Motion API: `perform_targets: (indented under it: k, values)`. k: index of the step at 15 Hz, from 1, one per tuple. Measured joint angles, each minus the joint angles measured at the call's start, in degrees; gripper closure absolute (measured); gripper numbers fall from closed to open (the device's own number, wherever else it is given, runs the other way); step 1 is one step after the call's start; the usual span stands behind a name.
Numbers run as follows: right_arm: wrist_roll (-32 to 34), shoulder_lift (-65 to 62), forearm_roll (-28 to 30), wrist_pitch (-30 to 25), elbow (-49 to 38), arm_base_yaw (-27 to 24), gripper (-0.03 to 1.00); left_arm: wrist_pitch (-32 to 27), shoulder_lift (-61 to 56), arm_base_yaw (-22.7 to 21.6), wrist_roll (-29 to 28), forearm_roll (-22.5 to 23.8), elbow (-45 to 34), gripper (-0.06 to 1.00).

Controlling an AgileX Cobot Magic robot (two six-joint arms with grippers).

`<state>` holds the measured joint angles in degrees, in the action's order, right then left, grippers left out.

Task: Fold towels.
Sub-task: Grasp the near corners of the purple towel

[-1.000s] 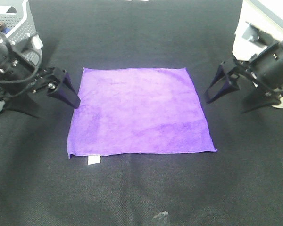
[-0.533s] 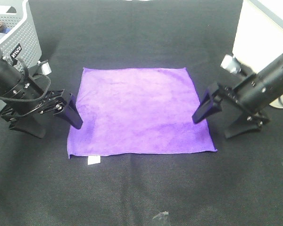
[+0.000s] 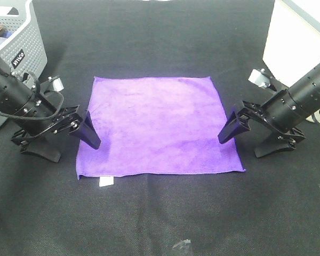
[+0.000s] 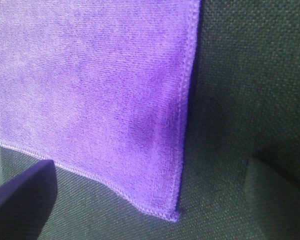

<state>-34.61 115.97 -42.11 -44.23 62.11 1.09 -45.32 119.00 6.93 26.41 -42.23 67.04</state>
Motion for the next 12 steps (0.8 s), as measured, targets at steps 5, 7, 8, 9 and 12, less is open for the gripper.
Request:
perform_targets:
  k: [5,7,8,9,12]
  values:
    - [0.00,0.63,-0.06,-0.40,0.11,0.00,0.01,-1.03,0.63,-0.17,0.80,-0.34,0.63,-0.04]
    - [0.00,0.80,-0.23,-0.52,0.34,0.00,0.01,-1.26,0.86,-0.17,1.26,-0.57,0.63,-0.04]
    - [0.00,1.38,-0.74,-0.80,0.52,0.00,0.01,-1.66,1.26,-0.11,1.49,-0.97,0.74,-0.04]
    - [0.00,1.78,-1.55,-0.92,0.74,0.29,0.01,-1.83,1.72,0.69,1.60,-1.49,0.97,-0.04]
    - [0.00,2.75,-2.92,1.03,1.38,4.64,0.06,-2.35,3.72,5.84,1.03,-2.46,3.32,-0.03]
